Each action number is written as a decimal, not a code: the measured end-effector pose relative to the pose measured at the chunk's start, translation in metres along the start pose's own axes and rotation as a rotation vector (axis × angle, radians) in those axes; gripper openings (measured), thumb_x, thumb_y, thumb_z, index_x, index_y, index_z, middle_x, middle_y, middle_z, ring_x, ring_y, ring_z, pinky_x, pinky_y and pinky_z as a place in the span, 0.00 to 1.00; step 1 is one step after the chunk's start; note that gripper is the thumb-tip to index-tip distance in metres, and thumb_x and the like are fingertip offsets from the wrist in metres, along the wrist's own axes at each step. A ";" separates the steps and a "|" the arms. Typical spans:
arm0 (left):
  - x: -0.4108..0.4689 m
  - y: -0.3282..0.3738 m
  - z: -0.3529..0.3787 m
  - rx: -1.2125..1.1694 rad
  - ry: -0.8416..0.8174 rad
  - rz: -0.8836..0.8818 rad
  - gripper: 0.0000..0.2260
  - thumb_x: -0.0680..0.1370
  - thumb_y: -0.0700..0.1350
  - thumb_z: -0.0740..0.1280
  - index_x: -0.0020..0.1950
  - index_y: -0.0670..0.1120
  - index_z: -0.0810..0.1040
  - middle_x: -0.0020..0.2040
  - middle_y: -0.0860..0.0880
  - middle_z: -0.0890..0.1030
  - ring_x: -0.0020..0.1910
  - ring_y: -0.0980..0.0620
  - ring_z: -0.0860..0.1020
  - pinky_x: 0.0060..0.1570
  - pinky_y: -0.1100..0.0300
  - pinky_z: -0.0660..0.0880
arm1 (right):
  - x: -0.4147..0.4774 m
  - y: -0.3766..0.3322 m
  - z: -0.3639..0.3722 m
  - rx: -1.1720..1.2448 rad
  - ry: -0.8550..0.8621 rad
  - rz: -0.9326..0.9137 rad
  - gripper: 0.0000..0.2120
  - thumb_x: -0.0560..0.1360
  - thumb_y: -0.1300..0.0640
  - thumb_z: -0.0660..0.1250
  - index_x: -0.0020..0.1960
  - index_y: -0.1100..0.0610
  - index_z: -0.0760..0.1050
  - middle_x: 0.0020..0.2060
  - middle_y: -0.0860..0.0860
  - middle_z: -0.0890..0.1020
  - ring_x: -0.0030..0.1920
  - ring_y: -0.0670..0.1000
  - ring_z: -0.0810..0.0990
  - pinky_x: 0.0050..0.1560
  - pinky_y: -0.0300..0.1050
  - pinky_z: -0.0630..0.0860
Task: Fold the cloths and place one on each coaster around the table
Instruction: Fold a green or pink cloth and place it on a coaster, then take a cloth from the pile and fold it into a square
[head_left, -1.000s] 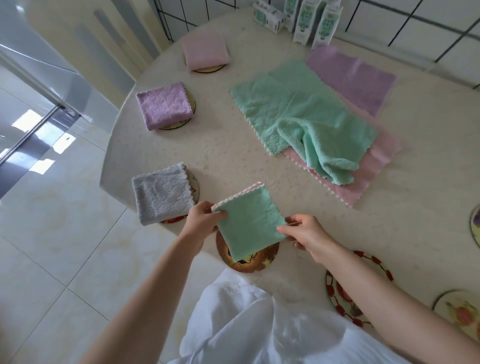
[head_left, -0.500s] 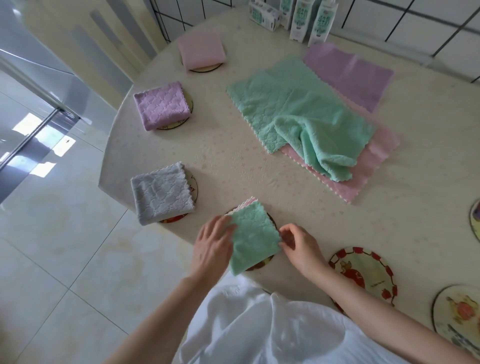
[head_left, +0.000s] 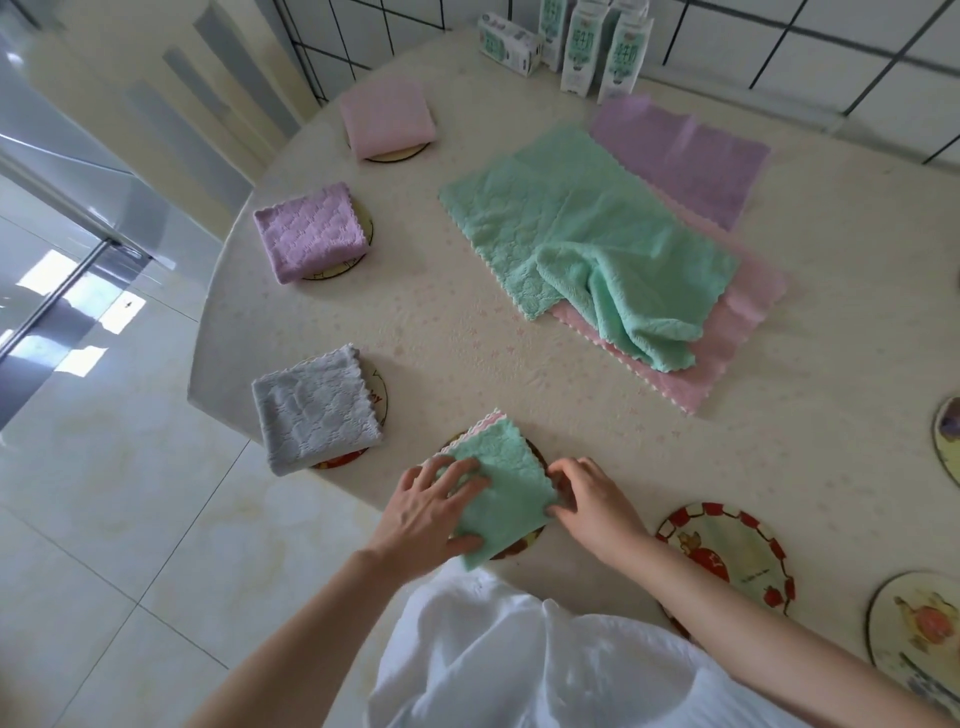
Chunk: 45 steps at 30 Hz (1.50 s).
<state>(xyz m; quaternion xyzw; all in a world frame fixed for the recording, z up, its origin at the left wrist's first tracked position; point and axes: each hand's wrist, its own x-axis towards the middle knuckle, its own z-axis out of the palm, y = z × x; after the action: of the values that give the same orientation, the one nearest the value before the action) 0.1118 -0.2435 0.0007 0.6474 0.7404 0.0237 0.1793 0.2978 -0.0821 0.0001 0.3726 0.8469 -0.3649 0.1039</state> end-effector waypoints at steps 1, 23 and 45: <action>0.004 -0.004 -0.003 0.005 -0.015 0.024 0.32 0.65 0.66 0.68 0.66 0.57 0.69 0.66 0.54 0.71 0.63 0.48 0.71 0.57 0.51 0.73 | 0.002 0.001 -0.002 0.010 -0.022 0.004 0.18 0.72 0.56 0.71 0.59 0.52 0.70 0.54 0.48 0.74 0.52 0.49 0.76 0.51 0.44 0.75; 0.233 -0.027 -0.080 -0.035 0.029 0.051 0.17 0.77 0.40 0.62 0.66 0.46 0.71 0.63 0.48 0.73 0.61 0.48 0.70 0.57 0.51 0.73 | 0.111 0.037 -0.161 -0.153 0.373 0.213 0.14 0.73 0.63 0.66 0.59 0.58 0.73 0.56 0.56 0.74 0.55 0.57 0.75 0.52 0.49 0.73; 0.295 0.015 -0.101 -0.177 0.027 0.122 0.32 0.73 0.51 0.70 0.74 0.48 0.61 0.69 0.48 0.68 0.65 0.47 0.68 0.63 0.53 0.67 | 0.125 -0.001 -0.218 0.613 0.640 0.212 0.10 0.74 0.67 0.64 0.53 0.59 0.79 0.32 0.44 0.74 0.27 0.41 0.69 0.28 0.30 0.64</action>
<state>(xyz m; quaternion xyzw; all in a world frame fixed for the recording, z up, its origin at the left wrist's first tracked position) 0.0675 0.0641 0.0297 0.6724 0.6971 0.1086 0.2239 0.2300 0.1387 0.0999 0.5648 0.6465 -0.4525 -0.2414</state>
